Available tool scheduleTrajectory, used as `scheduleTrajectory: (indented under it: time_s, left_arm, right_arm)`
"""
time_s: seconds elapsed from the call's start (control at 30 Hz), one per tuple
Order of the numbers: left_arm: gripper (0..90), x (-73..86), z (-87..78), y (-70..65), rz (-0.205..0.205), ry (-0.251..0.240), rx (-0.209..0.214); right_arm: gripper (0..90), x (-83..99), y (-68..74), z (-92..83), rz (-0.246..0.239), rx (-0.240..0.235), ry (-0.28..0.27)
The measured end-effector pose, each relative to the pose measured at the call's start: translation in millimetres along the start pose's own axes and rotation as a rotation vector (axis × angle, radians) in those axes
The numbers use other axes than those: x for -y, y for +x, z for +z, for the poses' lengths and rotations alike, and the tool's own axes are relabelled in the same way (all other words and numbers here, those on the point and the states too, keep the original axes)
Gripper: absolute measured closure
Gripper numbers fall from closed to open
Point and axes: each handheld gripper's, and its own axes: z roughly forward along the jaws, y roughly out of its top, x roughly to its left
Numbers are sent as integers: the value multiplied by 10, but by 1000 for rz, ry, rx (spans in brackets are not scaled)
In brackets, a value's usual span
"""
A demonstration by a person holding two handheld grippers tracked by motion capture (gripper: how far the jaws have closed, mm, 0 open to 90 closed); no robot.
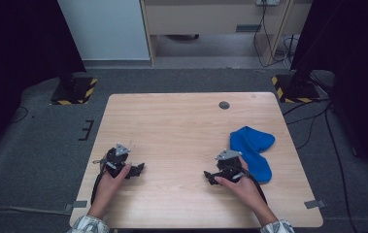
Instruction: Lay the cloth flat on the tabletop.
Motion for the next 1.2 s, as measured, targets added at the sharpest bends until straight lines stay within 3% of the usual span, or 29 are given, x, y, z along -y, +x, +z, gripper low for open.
scheduleTrajectory:
  time_s: [0.47, 0.6, 0.7, 0.73, 0.83, 0.9, 0.93, 1.0, 1.07, 1.2]
  left_arm:
    - [0, 0, 0, 0, 0, 0, 0]
    - [0, 0, 0, 0, 0, 0, 0]
    - [0, -1, 1, 0, 0, 0, 1]
    - [0, -1, 1, 0, 0, 0, 2]
    - [0, -3, 4, 0, 0, 0, 3]
    - [0, -4, 5, 0, 0, 0, 4]
    - [0, -4, 5, 0, 0, 0, 4]
    - [0, -4, 5, -1, 0, 0, 4]
    - [0, -4, 5, 0, 1, 0, 4]
    - [0, -4, 6, -1, 0, 0, 4]
  right_arm:
    - [65, -20, -18, -46, -9, -19, 11]
    - [105, -95, -65, -183, -11, -1, -46]
    - [149, -140, -162, -325, 14, 24, -89]
    - [171, -148, -255, -421, 44, 42, -119]
    - [190, -150, -338, -505, 51, 66, -136]
    - [223, -146, -463, -629, 45, 126, -156]
    - [242, -132, -575, -732, 51, 204, -192]
    - [242, -127, -605, -754, 63, 215, -198]
    - [240, -88, -752, -835, 113, 231, -217]
    - [241, 30, -944, -881, 145, 275, -201]
